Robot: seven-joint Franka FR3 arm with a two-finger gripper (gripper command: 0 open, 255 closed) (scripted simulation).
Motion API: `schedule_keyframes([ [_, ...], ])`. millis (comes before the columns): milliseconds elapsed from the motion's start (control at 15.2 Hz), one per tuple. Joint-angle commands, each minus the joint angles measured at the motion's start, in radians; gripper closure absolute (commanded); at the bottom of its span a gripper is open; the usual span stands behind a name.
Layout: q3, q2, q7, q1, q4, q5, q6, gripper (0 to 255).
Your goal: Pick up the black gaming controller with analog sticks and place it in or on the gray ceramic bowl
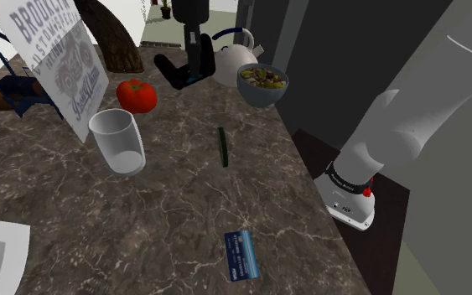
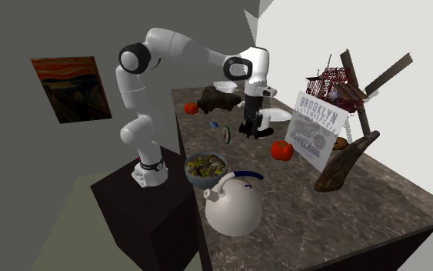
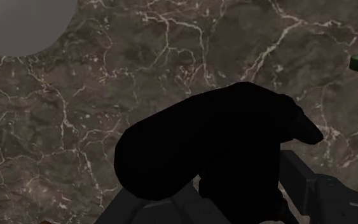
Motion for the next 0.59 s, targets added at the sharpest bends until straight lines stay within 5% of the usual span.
schedule_keyframes([
  [0,0.0,-0.003,-0.002,0.0,0.024,0.001,-0.026,255],
  [264,-0.001,-0.004,-0.006,-0.001,0.07,0.002,-0.074,255],
  [528,-0.057,-0.124,-0.1,-0.029,-0.058,0.026,-0.056,255],
])
